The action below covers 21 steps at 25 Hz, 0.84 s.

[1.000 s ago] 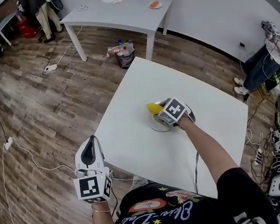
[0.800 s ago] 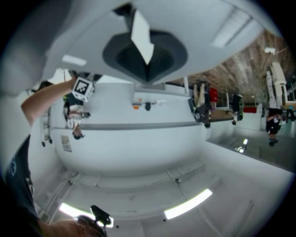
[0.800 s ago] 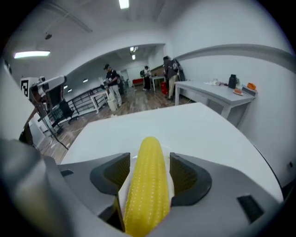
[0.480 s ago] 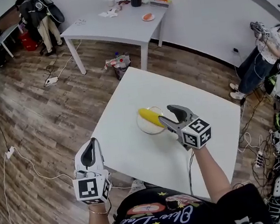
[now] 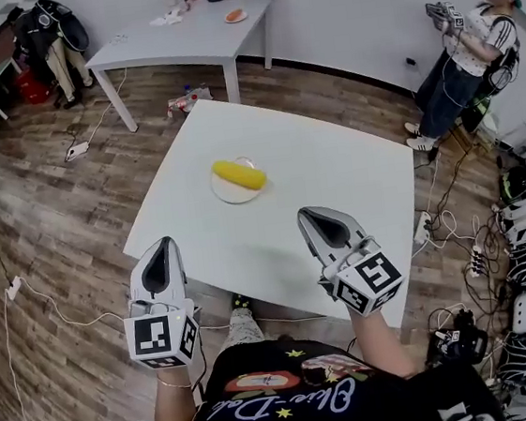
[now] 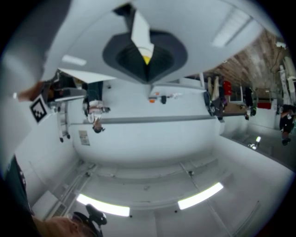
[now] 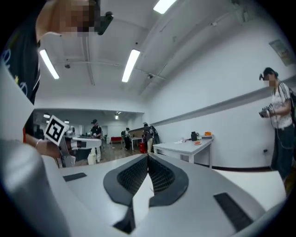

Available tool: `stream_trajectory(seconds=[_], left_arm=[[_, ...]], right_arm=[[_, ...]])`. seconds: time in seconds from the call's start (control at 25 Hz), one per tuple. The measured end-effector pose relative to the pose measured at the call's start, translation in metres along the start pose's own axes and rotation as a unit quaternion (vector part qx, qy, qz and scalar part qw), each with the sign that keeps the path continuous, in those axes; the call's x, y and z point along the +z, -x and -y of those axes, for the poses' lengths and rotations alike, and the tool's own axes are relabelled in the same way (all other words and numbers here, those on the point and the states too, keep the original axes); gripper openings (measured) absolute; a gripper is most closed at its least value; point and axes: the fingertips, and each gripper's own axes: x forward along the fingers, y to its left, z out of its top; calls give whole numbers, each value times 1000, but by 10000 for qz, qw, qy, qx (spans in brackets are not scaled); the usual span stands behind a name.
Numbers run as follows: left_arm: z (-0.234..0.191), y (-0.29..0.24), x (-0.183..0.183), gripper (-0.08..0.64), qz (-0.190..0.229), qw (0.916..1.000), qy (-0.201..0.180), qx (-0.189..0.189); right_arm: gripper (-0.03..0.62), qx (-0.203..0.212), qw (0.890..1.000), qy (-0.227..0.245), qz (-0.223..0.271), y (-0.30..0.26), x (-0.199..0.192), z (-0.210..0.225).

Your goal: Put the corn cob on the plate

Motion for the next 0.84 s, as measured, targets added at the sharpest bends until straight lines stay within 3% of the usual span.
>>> stream_trajectory(seconds=[0.12, 0.4, 0.6, 0.84], left_arm=[[15, 26, 0, -12, 75, 9999, 28, 67], [32, 48, 6, -12, 109, 9999, -104, 85], [42, 65, 27, -12, 568, 9984, -23, -10], [30, 73, 9, -12, 194, 9994, -48, 276]], right_arm=[[17, -43, 9991, -369, 195, 30, 2, -3], [17, 48, 9994, -324, 72, 52, -5, -12], [17, 189, 9997, -29, 132, 59, 1, -23], [17, 171, 9997, -84, 143, 60, -2, -29]])
